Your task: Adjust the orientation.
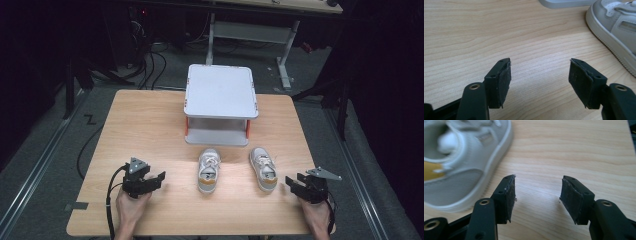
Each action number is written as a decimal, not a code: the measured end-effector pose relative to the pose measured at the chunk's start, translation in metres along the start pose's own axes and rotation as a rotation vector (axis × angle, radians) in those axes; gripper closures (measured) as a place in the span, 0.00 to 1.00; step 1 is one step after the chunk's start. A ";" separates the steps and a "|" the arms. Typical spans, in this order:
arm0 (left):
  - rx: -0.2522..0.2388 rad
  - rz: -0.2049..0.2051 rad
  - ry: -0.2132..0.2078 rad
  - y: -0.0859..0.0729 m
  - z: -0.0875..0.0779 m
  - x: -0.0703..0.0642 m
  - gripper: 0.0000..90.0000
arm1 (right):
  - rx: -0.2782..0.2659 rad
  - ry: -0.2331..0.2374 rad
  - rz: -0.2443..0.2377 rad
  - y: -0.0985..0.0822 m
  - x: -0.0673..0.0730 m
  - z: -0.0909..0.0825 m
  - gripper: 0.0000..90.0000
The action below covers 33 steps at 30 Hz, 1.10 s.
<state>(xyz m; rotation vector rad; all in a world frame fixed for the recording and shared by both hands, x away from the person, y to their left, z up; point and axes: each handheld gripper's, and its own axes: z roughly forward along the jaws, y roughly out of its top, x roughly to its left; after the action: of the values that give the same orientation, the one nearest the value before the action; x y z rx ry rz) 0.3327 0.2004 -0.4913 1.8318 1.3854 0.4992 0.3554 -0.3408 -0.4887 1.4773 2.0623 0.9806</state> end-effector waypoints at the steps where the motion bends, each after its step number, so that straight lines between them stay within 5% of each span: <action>1: 0.010 0.012 0.013 0.000 0.001 -0.001 0.38 | -0.005 0.012 -0.007 0.002 0.001 -0.001 0.51; 7: 0.038 0.055 0.051 -0.002 0.009 -0.004 0.38 | -0.077 0.069 -0.058 0.018 0.012 -0.015 0.54; 17: 0.057 0.099 0.089 -0.003 0.018 -0.008 0.36 | -0.048 0.147 -0.134 0.048 0.037 -0.016 0.61; 28: 0.038 0.096 0.097 -0.005 0.020 -0.009 0.34 | 0.053 0.105 -0.211 0.062 0.051 0.015 0.63; 33: 0.038 0.095 0.097 -0.005 0.020 -0.010 0.34 | 0.064 0.052 -0.231 0.062 0.058 0.017 0.78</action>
<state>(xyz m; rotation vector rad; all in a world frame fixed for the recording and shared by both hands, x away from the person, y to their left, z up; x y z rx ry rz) 0.3406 0.1852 -0.5065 1.9335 1.3850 0.6219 0.3864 -0.2704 -0.4497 1.2201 2.2596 0.8779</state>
